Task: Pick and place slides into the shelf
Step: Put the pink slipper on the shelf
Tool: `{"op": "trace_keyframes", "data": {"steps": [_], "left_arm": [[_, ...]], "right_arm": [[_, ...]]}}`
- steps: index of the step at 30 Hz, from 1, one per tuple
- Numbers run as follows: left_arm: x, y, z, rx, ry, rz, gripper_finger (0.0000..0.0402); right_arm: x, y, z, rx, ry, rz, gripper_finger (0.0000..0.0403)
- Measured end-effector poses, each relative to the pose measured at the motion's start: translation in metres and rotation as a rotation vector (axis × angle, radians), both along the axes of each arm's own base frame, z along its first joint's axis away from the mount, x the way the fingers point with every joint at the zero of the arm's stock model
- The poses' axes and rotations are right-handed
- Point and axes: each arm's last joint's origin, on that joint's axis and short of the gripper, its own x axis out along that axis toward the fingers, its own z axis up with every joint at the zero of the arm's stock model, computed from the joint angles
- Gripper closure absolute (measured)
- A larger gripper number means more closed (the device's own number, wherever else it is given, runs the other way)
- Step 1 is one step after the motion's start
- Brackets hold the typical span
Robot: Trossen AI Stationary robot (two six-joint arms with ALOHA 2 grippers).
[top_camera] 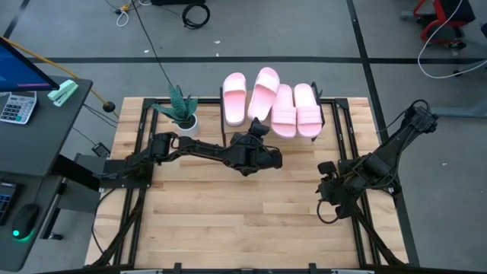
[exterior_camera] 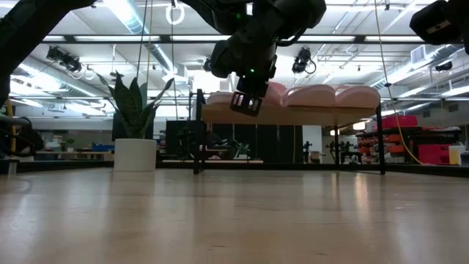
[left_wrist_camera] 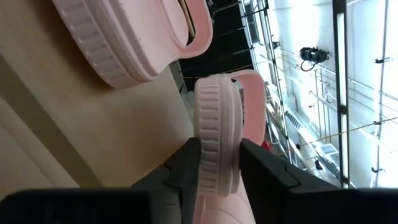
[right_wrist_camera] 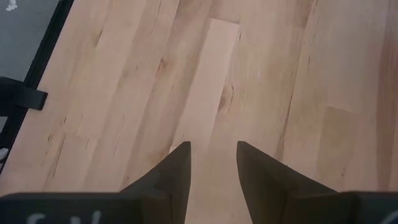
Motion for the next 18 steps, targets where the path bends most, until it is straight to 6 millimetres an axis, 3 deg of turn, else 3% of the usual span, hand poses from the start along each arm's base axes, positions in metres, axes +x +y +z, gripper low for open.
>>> {"op": "trace_keyframes", "data": {"steps": [18], "left_arm": [[0.004,-0.0082,0.0071,0.031,-0.034,0.017,0.0211]], "right_arm": [[0.0008,0.0007,0.0005,0.008,-0.009,-0.001,0.0268]]}}
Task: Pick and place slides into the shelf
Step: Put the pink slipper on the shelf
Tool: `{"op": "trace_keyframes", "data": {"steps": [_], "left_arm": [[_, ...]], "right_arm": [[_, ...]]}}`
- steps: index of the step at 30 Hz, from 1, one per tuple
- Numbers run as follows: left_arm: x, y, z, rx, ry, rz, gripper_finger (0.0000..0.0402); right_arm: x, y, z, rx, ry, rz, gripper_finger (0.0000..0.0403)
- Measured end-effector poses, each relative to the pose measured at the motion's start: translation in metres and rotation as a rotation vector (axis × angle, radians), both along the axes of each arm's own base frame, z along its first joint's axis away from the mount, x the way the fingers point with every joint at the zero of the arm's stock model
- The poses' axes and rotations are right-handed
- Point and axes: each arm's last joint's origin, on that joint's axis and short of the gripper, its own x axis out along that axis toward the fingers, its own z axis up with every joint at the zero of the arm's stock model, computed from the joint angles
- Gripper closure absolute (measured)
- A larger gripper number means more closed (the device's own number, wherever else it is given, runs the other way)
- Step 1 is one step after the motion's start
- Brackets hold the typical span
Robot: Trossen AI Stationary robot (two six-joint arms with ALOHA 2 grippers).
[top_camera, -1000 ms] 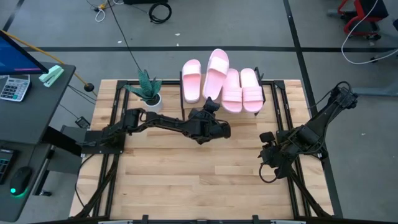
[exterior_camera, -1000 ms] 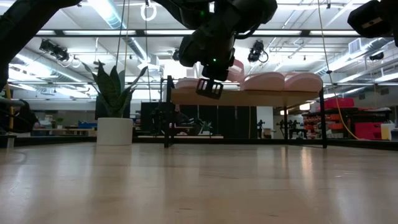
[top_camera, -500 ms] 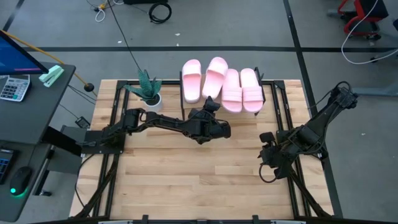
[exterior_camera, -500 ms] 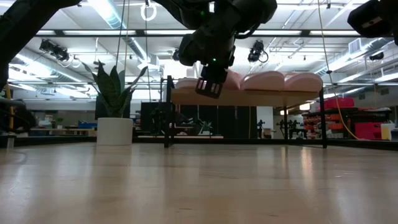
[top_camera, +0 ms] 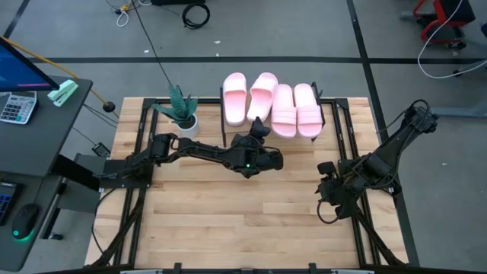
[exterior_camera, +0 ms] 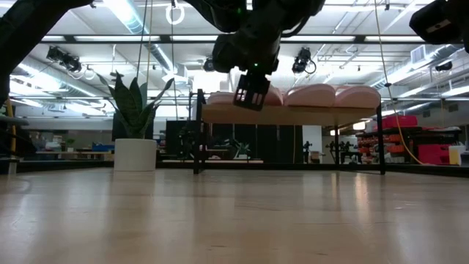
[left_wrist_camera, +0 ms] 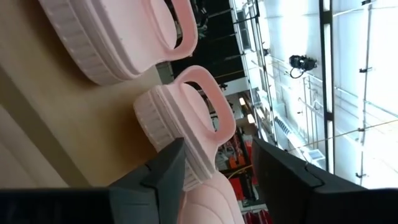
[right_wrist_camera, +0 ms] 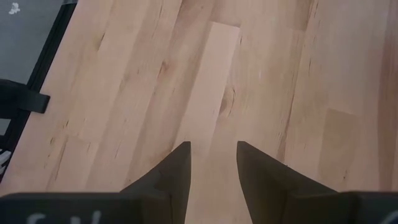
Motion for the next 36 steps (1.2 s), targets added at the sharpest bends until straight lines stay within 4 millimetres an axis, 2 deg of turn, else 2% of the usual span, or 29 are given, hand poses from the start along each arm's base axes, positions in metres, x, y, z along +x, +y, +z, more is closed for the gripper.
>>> {"op": "trace_keyframes", "data": {"steps": [4,14,20,24,28,31,33,36], "left_arm": [[0.001,-0.007,0.001,-0.002,-0.03,-0.014,0.0214],[0.004,-0.04,0.008,-0.02,-0.191,-0.084,0.0208],[0.006,-0.055,0.028,-0.028,-0.238,-0.113,0.0213],[0.009,-0.057,0.058,-0.021,-0.166,-0.117,0.0221],[0.009,-0.052,0.108,0.002,0.137,-0.165,0.0228],[0.006,-0.033,0.16,0.062,0.393,-0.328,0.023],[0.006,-0.016,0.191,0.169,0.522,-0.48,0.023],[0.003,0.011,0.228,0.374,0.582,-0.72,0.023]], "right_arm": [[0.0,0.0,0.0,0.005,0.004,-0.002,0.0268],[0.001,-0.001,0.0,0.021,0.012,-0.024,0.0268],[0.005,-0.007,0.0,0.021,0.012,-0.065,0.0268],[0.008,-0.01,0.0,0.021,0.011,-0.09,0.0268],[0.01,-0.014,0.0,0.023,0.012,-0.116,0.0268],[0.011,-0.016,0.0,0.027,0.01,-0.137,0.0268],[0.013,-0.017,0.0,0.031,0.005,-0.149,0.0268],[0.015,-0.019,0.001,0.037,-0.003,-0.164,0.0268]]}}
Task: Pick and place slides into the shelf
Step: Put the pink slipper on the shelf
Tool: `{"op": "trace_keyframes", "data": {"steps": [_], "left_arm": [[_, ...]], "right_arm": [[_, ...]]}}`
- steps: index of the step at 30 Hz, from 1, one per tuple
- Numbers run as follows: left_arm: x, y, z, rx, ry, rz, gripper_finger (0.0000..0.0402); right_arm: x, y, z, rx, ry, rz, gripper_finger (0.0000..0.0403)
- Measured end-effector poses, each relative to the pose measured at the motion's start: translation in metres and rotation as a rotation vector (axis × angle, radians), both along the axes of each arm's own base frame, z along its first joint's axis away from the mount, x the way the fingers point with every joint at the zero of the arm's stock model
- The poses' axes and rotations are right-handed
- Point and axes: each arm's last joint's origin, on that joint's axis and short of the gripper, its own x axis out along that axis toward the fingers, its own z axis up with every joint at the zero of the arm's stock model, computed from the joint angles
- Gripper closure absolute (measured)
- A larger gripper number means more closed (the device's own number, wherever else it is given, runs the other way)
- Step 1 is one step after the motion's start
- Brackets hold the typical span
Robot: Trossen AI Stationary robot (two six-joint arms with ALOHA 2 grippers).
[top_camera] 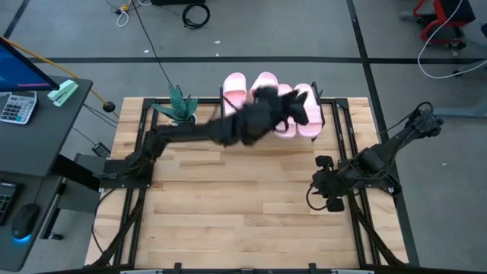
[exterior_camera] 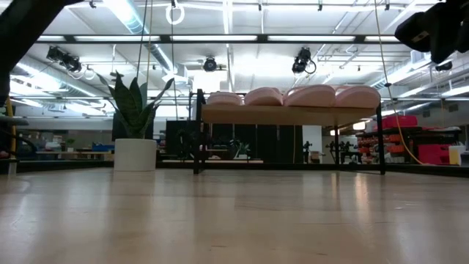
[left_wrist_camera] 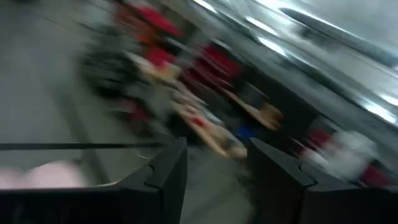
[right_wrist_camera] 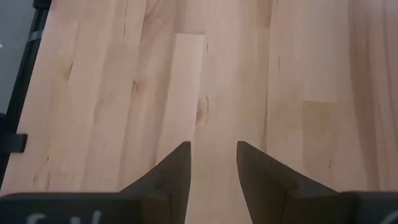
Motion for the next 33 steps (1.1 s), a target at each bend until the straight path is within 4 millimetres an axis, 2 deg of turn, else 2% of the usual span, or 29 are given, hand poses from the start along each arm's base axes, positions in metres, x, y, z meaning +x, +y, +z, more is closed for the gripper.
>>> {"op": "trace_keyframes", "data": {"steps": [2,4,9,12,17,21,25,30,33], "left_arm": [[-0.004,0.02,0.011,0.03,-0.005,-0.109,0.023],[-0.013,0.041,0.012,0.025,0.048,-0.141,0.023],[-0.029,0.098,-0.004,-0.02,0.299,-0.215,0.023],[-0.033,0.119,-0.02,0.025,0.477,-0.343,0.023],[-0.042,0.128,-0.041,0.194,0.768,-0.605,0.023],[-0.053,0.126,-0.056,0.304,1.02,-0.705,0.023],[-0.059,0.128,-0.062,0.347,1.241,-0.534,0.023],[-0.059,0.131,-0.058,0.51,1.386,-0.387,0.023],[-0.054,0.134,-0.063,0.581,1.453,-0.353,0.023]], "right_arm": [[0.001,-0.001,0.0,0.006,-0.006,-0.01,0.0268],[0.002,-0.002,0.0,0.013,-0.005,-0.028,0.0268],[0.004,-0.005,0.001,0.029,-0.006,-0.073,0.0268],[0.006,-0.008,0.001,0.037,-0.011,-0.1,0.0268],[0.009,-0.011,0.002,0.054,-0.02,-0.141,0.0268],[0.011,-0.013,0.002,0.064,-0.029,-0.165,0.0268],[0.014,-0.016,0.003,0.078,-0.046,-0.192,0.0268],[0.017,-0.019,0.005,0.093,-0.072,-0.222,0.0268],[0.018,-0.02,0.005,0.096,-0.077,-0.231,0.0268]]}}
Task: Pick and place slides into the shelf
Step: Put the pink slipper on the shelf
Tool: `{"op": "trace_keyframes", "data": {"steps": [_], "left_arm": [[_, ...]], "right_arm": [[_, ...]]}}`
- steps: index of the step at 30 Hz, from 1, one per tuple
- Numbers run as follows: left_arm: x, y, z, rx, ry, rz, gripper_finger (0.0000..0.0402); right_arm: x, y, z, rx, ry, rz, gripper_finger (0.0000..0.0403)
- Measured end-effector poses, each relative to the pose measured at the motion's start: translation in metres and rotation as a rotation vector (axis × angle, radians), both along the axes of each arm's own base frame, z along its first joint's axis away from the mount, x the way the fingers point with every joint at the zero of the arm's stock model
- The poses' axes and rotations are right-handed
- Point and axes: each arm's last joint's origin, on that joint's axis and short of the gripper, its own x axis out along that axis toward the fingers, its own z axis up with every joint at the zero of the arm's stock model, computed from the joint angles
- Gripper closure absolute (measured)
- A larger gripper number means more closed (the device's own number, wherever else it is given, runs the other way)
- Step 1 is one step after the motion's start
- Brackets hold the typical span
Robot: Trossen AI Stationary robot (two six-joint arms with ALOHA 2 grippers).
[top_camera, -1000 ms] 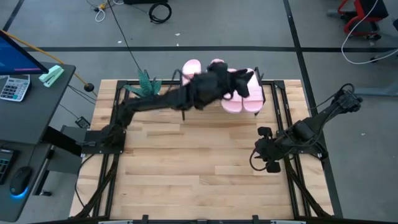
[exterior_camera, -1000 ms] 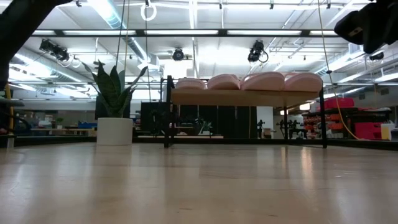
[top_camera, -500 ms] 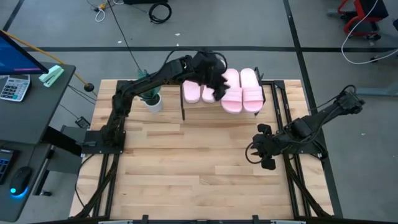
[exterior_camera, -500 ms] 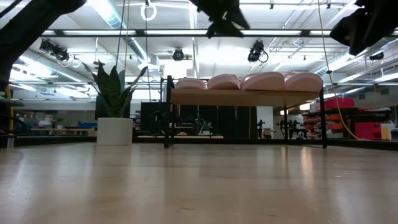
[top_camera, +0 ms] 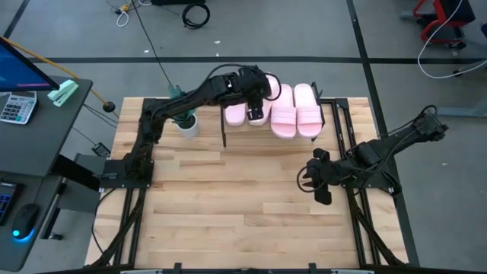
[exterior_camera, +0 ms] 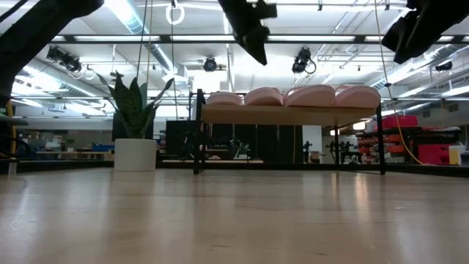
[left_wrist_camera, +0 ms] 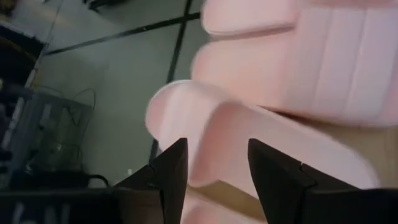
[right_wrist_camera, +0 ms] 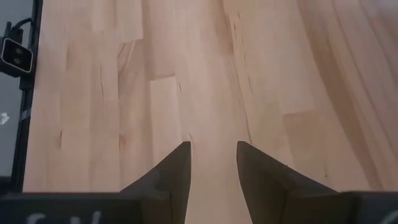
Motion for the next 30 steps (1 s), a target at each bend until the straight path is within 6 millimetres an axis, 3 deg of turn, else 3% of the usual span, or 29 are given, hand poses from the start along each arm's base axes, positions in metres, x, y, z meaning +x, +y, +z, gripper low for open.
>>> {"op": "trace_keyframes", "data": {"steps": [6,13,18,30], "left_arm": [[0.018,0.009,-0.032,0.069,0.138,-0.067,0.023],[0.035,0.021,-0.058,0.177,0.196,0.013,0.023],[0.043,0.028,-0.063,0.252,0.161,0.096,0.023],[0.035,0.046,-0.064,0.208,0.142,0.142,0.0243]], "right_arm": [[0.001,0.0,0.001,0.025,-0.009,-0.031,0.0268],[0.002,0.0,0.002,0.062,-0.02,-0.071,0.0268],[0.003,0.001,0.002,0.078,-0.024,-0.088,0.0268],[0.004,0.001,0.003,0.09,-0.043,-0.092,0.0268]]}}
